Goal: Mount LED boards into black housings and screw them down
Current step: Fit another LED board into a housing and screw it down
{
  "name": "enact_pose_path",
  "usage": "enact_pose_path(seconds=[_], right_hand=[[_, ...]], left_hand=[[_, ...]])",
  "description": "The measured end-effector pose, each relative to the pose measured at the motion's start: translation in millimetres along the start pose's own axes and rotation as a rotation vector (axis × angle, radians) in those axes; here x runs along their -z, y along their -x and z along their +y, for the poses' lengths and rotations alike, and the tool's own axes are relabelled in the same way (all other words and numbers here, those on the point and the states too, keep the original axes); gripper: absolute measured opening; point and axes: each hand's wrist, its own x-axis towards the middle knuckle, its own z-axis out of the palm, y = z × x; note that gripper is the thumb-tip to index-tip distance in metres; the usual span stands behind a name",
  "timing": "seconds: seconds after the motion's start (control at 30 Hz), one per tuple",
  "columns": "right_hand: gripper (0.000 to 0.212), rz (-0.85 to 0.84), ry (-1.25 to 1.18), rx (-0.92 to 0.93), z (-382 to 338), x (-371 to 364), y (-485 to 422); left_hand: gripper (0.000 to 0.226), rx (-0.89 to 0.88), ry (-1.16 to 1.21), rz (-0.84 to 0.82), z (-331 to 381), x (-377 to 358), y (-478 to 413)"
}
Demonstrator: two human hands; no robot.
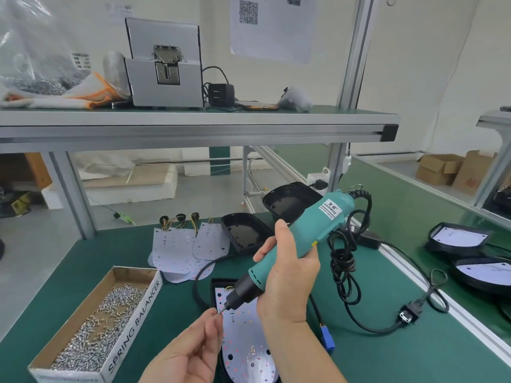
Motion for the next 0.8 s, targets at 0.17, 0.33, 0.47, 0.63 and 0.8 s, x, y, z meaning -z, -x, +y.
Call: enact_pose_path(seconds=[0.17, 0.33, 0.47, 0.63, 0.8], right_hand=[[0.023, 0.025, 0.0, 0.018, 0, -1, -3], [0.019, 0.084, -0.008, -0.002, 5, 0, -8], [0.034, 0.135, -0.009, -0.033, 11, 4, -11], [0.019, 0.129, 0.028, -0.025, 17, 6, -10], [0.021, 0.136, -0.004, -0.029, 15, 5, -16]], left_hand=[[0.015, -0.161, -0.005, 0.066, -14, -4, -2], [0.014, -0.425, -0.094, 0.122, -25, -15, -4], [0.014, -0.517, -0.132, 0.122, -30, -17, -6], [0.012, -0.523, -0.199, 0.084, -34, -13, -5], [0.045, -0.461, -0.164, 0.006, -29, -12, -8]])
